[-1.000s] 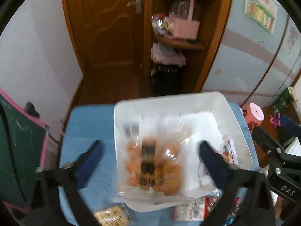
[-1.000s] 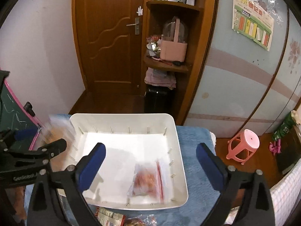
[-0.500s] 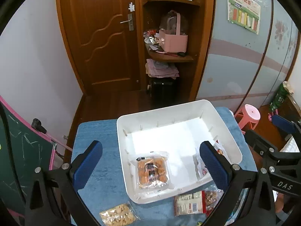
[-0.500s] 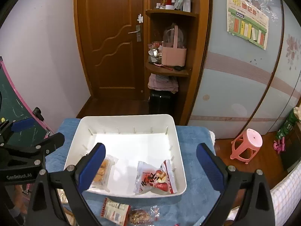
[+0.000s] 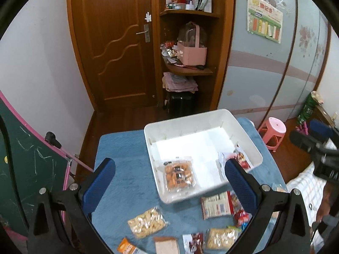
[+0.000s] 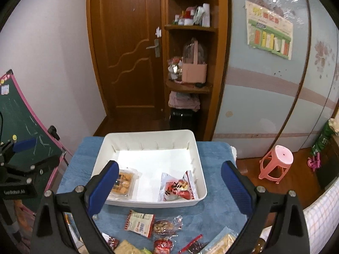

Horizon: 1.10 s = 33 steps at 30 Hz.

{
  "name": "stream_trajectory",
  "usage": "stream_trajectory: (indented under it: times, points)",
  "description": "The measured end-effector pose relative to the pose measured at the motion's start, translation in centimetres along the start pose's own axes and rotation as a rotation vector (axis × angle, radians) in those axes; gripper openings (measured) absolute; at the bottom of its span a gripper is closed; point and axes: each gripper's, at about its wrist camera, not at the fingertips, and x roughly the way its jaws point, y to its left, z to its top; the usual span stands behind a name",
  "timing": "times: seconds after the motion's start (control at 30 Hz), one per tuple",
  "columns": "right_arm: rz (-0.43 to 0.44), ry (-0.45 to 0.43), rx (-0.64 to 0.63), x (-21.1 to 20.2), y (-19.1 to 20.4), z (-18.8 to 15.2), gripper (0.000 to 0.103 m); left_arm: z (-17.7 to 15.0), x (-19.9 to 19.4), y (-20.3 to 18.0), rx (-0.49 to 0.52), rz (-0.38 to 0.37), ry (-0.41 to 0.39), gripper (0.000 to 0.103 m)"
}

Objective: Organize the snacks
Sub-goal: 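Move both tools back toward the remaining snacks on the table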

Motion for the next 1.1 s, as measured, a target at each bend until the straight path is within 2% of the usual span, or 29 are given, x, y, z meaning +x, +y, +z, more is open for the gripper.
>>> stream_trajectory:
  times: [0.17,0.33,0.5,0.57,0.63,0.77,0.9,1.1]
  points:
    - [0.005,-0.027,-0.037,-2.4,1.1,-0.9,0.098,-2.6,-2.0,1.0,-0.001,0.0,0.029,0.103]
    - [0.046,-0.035,-0.064,-4.3,2.4,-2.1,0.098,-4.8,-3.6,2.2,-0.008,0.017,0.063,0.103]
    - [0.092,-0.039,-0.08,-5.5,4.0,-3.5,0.098,-7.1,-5.2,3.7,-0.045,0.064,0.065,0.103]
    - [0.121,-0.017,-0.086,-5.5,4.8,-4.4,0.098,-8.0,-5.3,4.2,-0.073,0.09,0.076,0.103]
    - [0.128,0.013,-0.101,-5.3,5.6,-5.4,0.098,-9.3,-4.8,4.9,-0.1,0.131,0.12,0.103]
    - [0.135,0.036,-0.151,-4.8,7.6,-7.7,0.098,-12.1,-3.7,5.9,-0.14,0.131,0.177,0.101]
    - [0.156,0.066,-0.14,-3.8,8.9,-10.2,0.098,-15.0,-2.7,6.9,-0.198,0.115,0.216,0.099]
    - [0.146,0.068,-0.093,-2.8,9.6,-12.8,0.098,-17.6,-2.9,7.5,-0.278,0.101,0.183,0.098]
